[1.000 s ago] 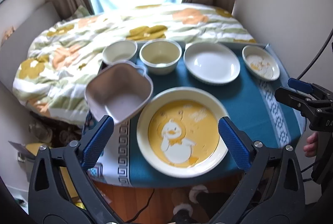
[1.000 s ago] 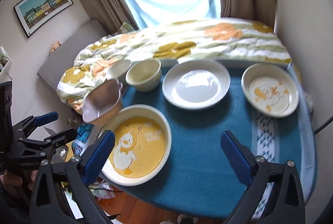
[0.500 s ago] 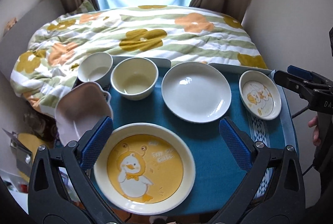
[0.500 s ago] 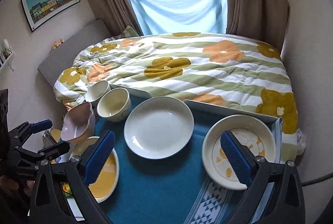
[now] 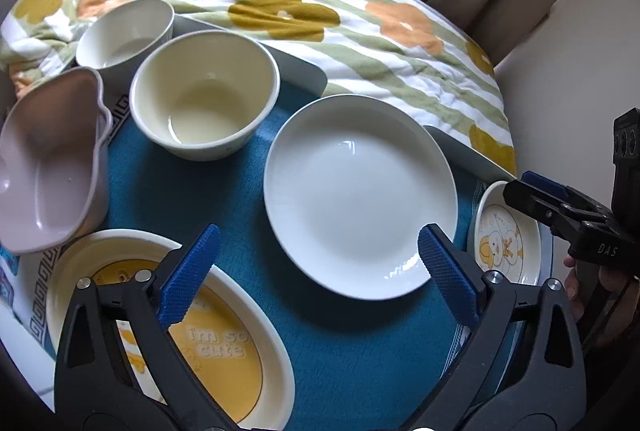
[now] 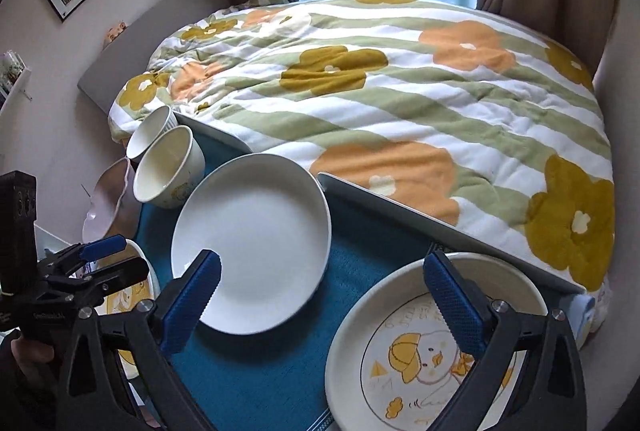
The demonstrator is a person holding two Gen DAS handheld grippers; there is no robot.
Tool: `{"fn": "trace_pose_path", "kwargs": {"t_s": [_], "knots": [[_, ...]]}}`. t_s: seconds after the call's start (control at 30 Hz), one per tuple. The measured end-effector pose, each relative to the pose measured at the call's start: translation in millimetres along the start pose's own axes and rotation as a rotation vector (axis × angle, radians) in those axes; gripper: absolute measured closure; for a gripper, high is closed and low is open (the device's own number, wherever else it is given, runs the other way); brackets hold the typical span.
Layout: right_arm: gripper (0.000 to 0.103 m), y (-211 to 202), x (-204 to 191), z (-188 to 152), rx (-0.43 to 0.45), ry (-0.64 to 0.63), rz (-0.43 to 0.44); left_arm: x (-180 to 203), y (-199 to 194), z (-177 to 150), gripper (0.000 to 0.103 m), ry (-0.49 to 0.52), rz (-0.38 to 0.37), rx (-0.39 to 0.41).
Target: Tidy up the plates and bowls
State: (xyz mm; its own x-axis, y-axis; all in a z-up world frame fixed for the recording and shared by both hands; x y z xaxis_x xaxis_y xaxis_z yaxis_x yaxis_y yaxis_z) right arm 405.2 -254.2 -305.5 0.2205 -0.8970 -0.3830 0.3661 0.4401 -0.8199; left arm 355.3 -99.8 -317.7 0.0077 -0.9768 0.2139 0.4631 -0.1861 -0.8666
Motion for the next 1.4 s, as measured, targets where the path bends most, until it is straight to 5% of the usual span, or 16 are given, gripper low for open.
{"fn": "trace_pose_path", "kwargs": {"t_s": [0.1, 0.23, 0.37, 0.47, 0.63, 1.4], "knots": [[0.033, 26.3, -0.1, -2.7, -0.070, -0.018, 0.026, -9.2, 19.9, -3.0, 0.030, -0.035, -0.015, -0.035], [0.046, 52.8, -3.9, -9.8, -0.131, -0.067, 0.044, -12.5, 40.9, -9.0, 0.049, -0.057, -0.033, -0.077], [0.058, 67.1, -3.1, -12.1, -0.157, -0.094, 0.045, -16.4, 52.8, -14.5, 0.053, -0.066, -0.026, -0.104], [0.069, 73.2, -1.4, -13.1, -0.171, -0.098, 0.053, -18.4, 57.8, -17.8, 0.073, -0.079, -0.016, -0.118], [0.084, 81.3, 0.1, -14.6, -0.184, -0.101, 0.059, -24.5, 58.9, -22.5, 0.086, -0.073, 0.015, -0.125], [0.087, 51.5, -15.6, -8.6, -0.088, -0.106, 0.090, -18.0, 18.9, -6.7, 0.087, -0.022, 0.041, -0.054]]}}
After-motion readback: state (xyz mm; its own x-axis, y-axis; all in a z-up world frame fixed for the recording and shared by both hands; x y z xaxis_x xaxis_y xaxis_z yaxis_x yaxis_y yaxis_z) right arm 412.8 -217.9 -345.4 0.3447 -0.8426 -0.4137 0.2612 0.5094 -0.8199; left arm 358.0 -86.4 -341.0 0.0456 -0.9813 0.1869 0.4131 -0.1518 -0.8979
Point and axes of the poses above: each gripper's, at about its wrist camera, not at the fingertips, and y roughly the way its jaws point, x to its right, z to its top, the point moved 9 cm from there along y, roughly the way its jaws point, and after that the axes turned 11 degrees about y, right-handed, at the moved point
